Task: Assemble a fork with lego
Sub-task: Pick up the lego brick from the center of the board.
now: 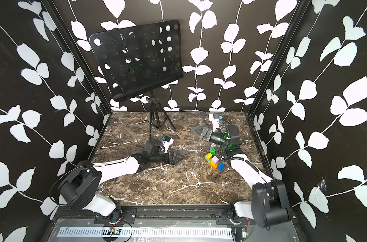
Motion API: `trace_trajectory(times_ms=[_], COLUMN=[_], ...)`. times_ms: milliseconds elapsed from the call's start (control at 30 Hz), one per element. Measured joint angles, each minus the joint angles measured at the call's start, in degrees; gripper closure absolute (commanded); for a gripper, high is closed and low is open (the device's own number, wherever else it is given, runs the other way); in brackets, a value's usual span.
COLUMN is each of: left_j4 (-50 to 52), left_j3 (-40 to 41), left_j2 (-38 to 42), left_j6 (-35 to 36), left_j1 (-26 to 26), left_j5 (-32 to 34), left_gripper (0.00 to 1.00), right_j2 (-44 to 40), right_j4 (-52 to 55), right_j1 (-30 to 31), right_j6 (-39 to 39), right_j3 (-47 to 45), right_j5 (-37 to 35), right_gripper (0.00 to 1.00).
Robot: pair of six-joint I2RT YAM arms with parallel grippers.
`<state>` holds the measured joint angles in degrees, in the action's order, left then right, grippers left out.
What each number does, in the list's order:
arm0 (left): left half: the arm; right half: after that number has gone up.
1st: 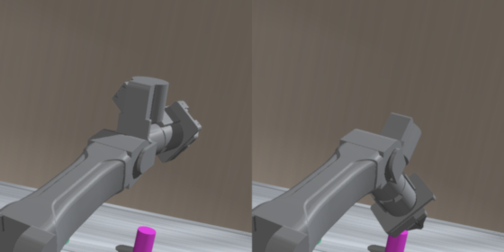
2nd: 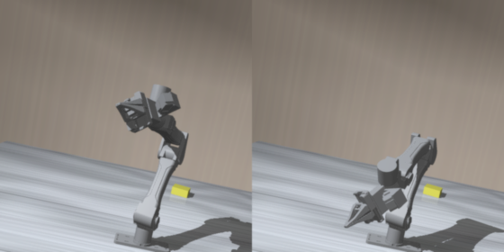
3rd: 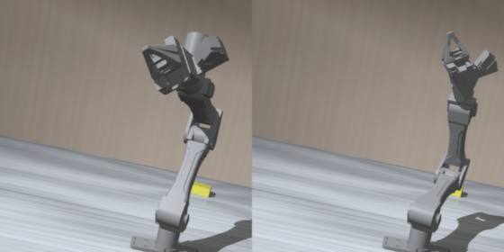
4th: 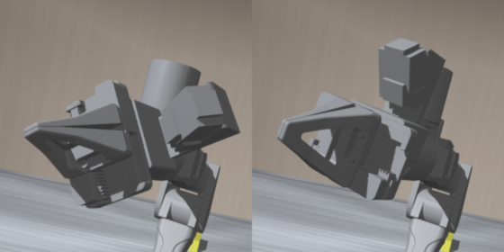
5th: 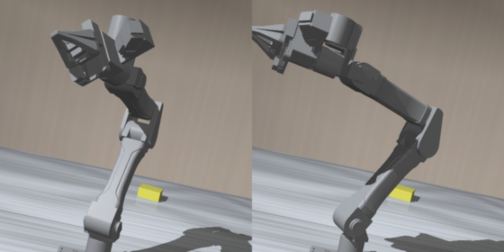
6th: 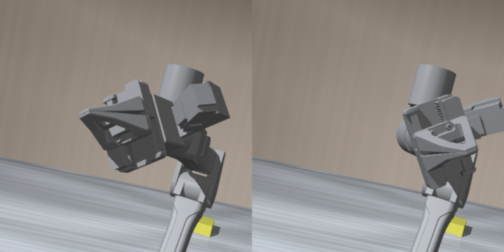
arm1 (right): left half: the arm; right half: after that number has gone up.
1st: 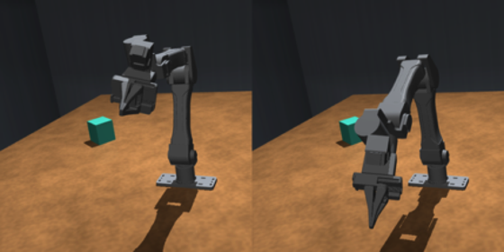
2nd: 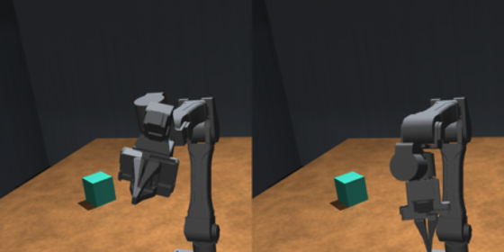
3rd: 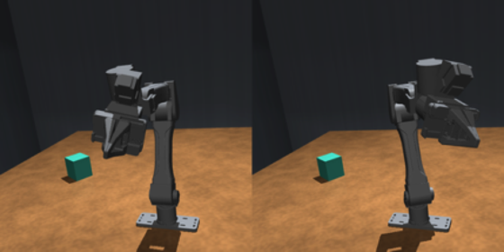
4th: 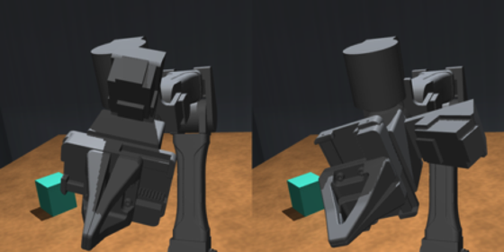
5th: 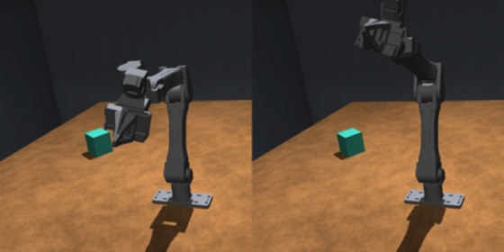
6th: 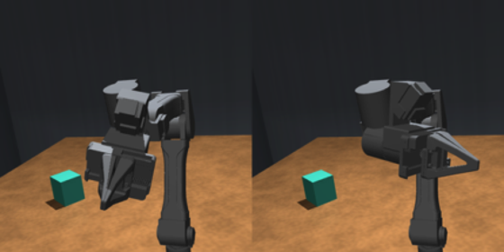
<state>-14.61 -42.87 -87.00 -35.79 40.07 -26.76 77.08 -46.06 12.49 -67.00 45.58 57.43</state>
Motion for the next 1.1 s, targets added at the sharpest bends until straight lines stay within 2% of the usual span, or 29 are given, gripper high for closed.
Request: trace_trajectory(times_ms=[67,133,200,233,333,433,567,633,733,833,933,1100], left_j4=[-0.5,-0.4,0.9,2.1,5.4,7.5,9.8,10.2,10.2,10.2,10.2,10.1], left_j3=[0.0,-0.1,-0.2,-0.2,-0.2,-0.2,-0.2,-0.2,-0.2,-0.2,-0.2,-0.2], left_j2=[-0.1,-0.1,0.2,0.6,2.7,3.9,3.9,3.8,3.4,2.3,1.5,1.3], left_j6=[-0.2,0.1,1.1,1.9,4.0,6.0,7.5,7.9,8.2,8.4,8.4,8.4], left_j1=[-1.0,-1.7,-2.0,-2.0,-2.3,-3.2,-4.5,-5.2,-6.2,-7.3,-8.2,-9.4], left_j5=[-1.5,-2.1,-1.7,-1.1,0.7,1.4,1.7,1.5,0.3,-1.6,-2.9,-4.2], left_gripper=[0.01,0.01,0.01,0.01,0.02,0.03,0.03,0.03,0.04,0.05,0.05,0.06], right_j2=[1.7,0.5,-2.7,-4.2,-8.7,-10.4,-8.7,-6.0,-2.8,0.0,2.6,3.3], right_j4=[-3.0,1.8,21.1,32.7,58.7,77.6,95.0,100.7,106.7,110.3,110.9,108.1], right_j1=[0.0,-0.2,-0.1,0.3,0.9,2.2,6.7,8.8,10.3,11.2,11.8,11.5], right_j6=[-5.4,-4.7,6.5,13.5,30.4,42.4,52.7,56.7,61.6,67.6,74.8,86.8], right_j3=[2.2,3.2,7.6,11.5,22.0,28.3,27.1,23.2,20.0,21.9,24.1,22.4], right_j5=[1.1,1.3,-1.1,-4.3,-15.2,-27.2,-45.2,-52.4,-57.8,-61.0,-62.7,-59.8], right_gripper=[0.01,0.00,0.00,0.00,0.01,0.01,0.06,0.13,0.18,0.19,0.20,0.20])
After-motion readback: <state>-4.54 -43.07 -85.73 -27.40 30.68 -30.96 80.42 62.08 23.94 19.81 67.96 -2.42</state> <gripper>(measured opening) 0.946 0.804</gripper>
